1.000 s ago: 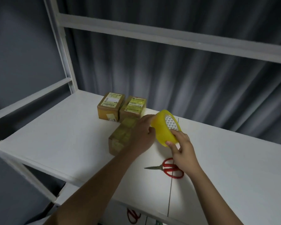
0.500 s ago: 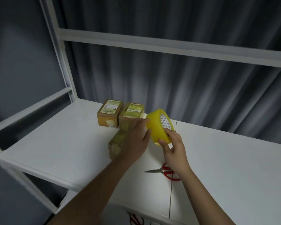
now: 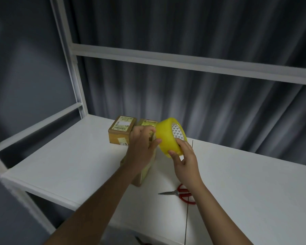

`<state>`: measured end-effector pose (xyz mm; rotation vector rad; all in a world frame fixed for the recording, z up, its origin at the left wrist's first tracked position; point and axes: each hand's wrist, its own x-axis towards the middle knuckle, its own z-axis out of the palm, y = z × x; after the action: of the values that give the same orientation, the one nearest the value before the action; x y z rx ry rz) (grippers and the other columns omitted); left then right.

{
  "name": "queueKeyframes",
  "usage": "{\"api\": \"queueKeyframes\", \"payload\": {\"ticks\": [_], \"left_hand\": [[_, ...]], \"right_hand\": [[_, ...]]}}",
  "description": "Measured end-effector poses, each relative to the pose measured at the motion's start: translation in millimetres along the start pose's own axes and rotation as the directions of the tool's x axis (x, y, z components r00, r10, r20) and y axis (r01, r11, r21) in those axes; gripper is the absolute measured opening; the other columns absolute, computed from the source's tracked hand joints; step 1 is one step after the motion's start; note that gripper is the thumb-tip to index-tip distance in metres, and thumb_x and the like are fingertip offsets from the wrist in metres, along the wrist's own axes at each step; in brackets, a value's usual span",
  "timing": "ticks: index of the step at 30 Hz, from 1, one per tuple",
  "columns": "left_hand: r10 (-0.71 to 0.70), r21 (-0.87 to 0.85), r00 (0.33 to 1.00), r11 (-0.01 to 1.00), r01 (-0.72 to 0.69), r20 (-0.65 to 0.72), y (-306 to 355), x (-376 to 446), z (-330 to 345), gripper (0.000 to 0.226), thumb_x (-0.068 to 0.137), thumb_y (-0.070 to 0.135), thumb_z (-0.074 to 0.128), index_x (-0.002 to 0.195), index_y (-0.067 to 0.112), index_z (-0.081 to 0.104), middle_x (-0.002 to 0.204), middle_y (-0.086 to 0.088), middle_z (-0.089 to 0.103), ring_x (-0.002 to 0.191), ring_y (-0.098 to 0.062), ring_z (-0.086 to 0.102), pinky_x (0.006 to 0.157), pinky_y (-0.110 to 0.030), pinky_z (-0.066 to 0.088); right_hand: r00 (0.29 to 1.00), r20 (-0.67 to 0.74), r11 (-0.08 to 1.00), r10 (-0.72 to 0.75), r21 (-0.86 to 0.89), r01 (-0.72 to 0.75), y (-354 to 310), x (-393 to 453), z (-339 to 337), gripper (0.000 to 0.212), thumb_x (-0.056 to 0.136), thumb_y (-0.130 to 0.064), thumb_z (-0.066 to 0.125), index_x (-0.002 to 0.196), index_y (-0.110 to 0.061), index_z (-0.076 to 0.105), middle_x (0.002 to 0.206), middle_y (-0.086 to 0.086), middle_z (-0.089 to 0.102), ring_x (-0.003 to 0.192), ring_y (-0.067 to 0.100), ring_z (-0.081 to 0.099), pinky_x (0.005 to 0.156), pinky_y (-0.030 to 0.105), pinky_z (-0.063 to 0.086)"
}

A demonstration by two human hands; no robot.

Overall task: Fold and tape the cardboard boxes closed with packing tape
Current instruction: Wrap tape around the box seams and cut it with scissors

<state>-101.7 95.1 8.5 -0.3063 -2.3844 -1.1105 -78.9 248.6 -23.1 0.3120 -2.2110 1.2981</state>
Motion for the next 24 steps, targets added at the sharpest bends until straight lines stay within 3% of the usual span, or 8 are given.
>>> {"api": "queueKeyframes", "payload": {"ticks": [6,9,12,15,17,20,24], "left_hand": [[-0.014,0.054,1.000,0.998,0.014,-0.001,-0.3,2.9,-6.9,0.043,0.084,0.046,0.049,0.110,0.013,0.058,0.112,-0.009,0.048,0.099,-0.014,0.037,0.079,-0.027,0.036],[-0.034,0.054,0.999,0.998,0.033,0.020,-4.7,2.9,-8.1,0.028,0.091,0.034,0.058,0.110,0.013,0.056,0.113,-0.006,0.045,0.101,-0.012,0.034,0.080,-0.025,0.032],[-0.047,0.073,0.998,0.996,0.043,0.047,-9.2,2.9,-9.3,0.023,0.090,0.029,0.059,0.107,0.014,0.056,0.112,-0.002,0.041,0.103,-0.011,0.032,0.079,-0.024,0.031],[-0.035,0.078,0.999,0.996,0.033,0.026,-10.9,1.2,-7.8,0.018,0.090,0.028,0.060,0.098,0.012,0.058,0.108,0.000,0.039,0.102,-0.013,0.036,0.081,-0.027,0.038],[-0.045,0.081,0.999,0.996,0.047,-0.023,-10.2,-0.2,-6.7,0.023,0.089,0.031,0.061,0.104,0.012,0.060,0.112,-0.005,0.044,0.104,-0.015,0.038,0.083,-0.028,0.042],[-0.071,0.125,0.996,0.989,0.079,-0.062,-7.9,-0.1,-5.8,0.036,0.089,0.037,0.060,0.116,0.013,0.060,0.124,-0.011,0.047,0.111,-0.022,0.044,0.083,-0.025,0.036],[-0.044,0.185,0.996,0.981,0.059,-0.082,-7.1,-3.4,-3.6,0.031,0.089,0.035,0.059,0.111,0.013,0.062,0.120,-0.011,0.049,0.110,-0.023,0.045,0.082,-0.027,0.041]], "right_hand": [[0.998,-0.026,0.999,-0.050,0.011,0.050,-0.9,0.8,7.2,0.043,0.086,-0.024,0.060,0.124,-0.005,0.057,0.122,-0.005,0.048,0.115,0.020,0.046,0.100,0.058,0.041],[0.998,-0.008,0.998,-0.060,0.010,0.060,-0.2,-0.4,10.8,0.042,0.087,-0.024,0.059,0.124,-0.007,0.056,0.122,-0.005,0.048,0.116,0.019,0.045,0.103,0.061,0.036],[0.998,0.015,0.998,-0.062,0.013,0.062,1.5,-3.7,12.9,0.039,0.087,-0.026,0.057,0.124,-0.015,0.054,0.122,-0.006,0.049,0.117,0.017,0.044,0.110,0.058,0.029],[0.999,0.011,0.999,-0.041,0.007,0.041,2.7,-4.7,16.0,0.043,0.086,-0.026,0.057,0.125,-0.006,0.056,0.125,0.005,0.055,0.118,0.023,0.047,0.105,0.061,0.035],[0.999,-0.006,0.999,-0.052,-0.005,0.052,3.9,-4.4,18.9,0.043,0.086,-0.024,0.058,0.126,-0.008,0.056,0.127,0.015,0.058,0.118,0.029,0.050,0.102,0.063,0.036],[0.995,-0.041,0.996,-0.090,-0.017,0.090,5.6,-3.8,22.0,0.043,0.086,-0.023,0.059,0.127,-0.025,0.045,0.128,0.016,0.058,0.118,0.027,0.049,0.099,0.063,0.041],[0.987,-0.066,0.988,-0.147,-0.061,0.143,7.3,-2.8,23.4,0.043,0.086,-0.021,0.060,0.125,-0.025,0.042,0.124,0.015,0.060,0.116,0.018,0.048,0.108,0.055,0.031]]}}
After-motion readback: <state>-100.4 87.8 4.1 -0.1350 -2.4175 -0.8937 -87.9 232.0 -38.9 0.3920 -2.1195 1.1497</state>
